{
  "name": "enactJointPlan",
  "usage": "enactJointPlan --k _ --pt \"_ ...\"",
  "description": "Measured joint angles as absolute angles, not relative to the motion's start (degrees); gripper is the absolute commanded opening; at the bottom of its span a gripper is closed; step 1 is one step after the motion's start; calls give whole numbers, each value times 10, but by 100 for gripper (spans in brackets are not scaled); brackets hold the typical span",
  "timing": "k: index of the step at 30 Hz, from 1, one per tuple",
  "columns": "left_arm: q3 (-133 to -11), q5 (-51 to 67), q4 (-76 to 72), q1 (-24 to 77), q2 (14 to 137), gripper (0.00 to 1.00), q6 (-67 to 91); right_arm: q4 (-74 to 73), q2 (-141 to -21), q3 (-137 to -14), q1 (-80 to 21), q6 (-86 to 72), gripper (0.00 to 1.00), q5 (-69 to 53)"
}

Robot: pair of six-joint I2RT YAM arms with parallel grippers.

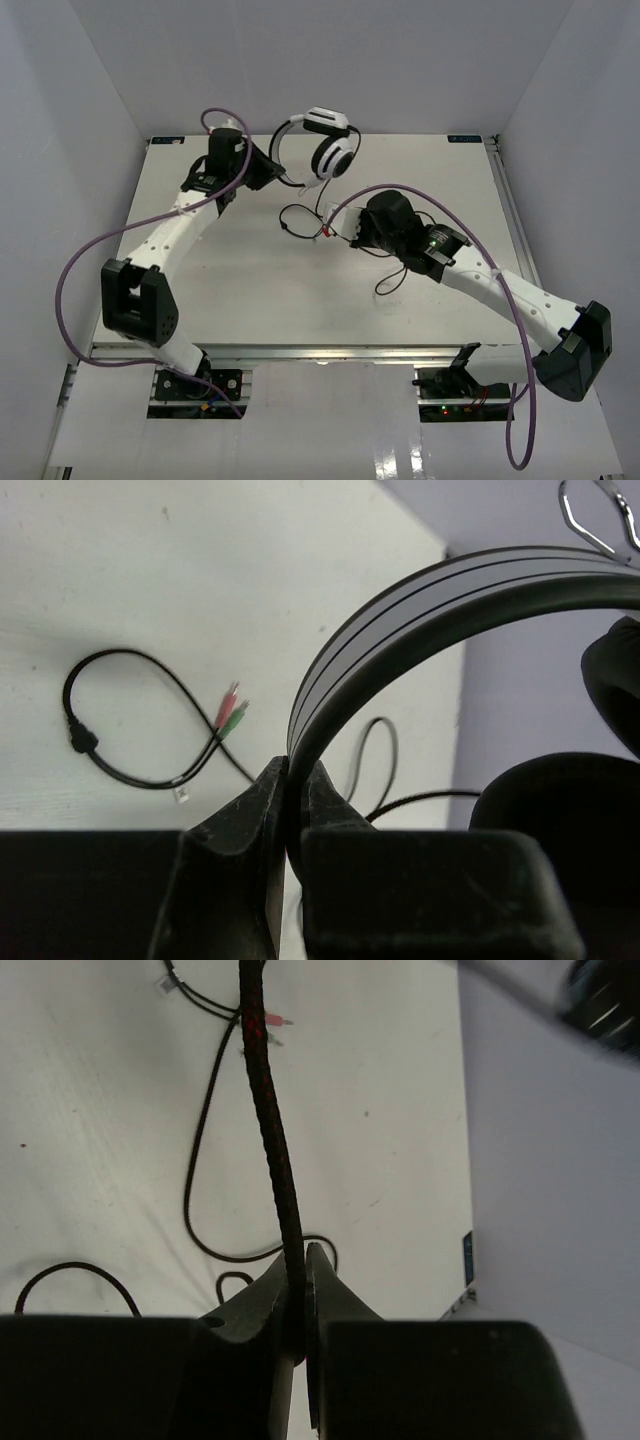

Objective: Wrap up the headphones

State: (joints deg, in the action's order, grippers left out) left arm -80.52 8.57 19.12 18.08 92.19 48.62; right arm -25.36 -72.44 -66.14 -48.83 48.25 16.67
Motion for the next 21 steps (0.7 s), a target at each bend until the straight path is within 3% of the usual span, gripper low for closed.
enactJointPlan --k 12,21 --pt "-839 -21 262 283 1023 0 288 -220 -736 -738 -471 551 8 239" --pt "-733 5 242 331 908 0 197 -180 -724 -737 -347 565 8 177"
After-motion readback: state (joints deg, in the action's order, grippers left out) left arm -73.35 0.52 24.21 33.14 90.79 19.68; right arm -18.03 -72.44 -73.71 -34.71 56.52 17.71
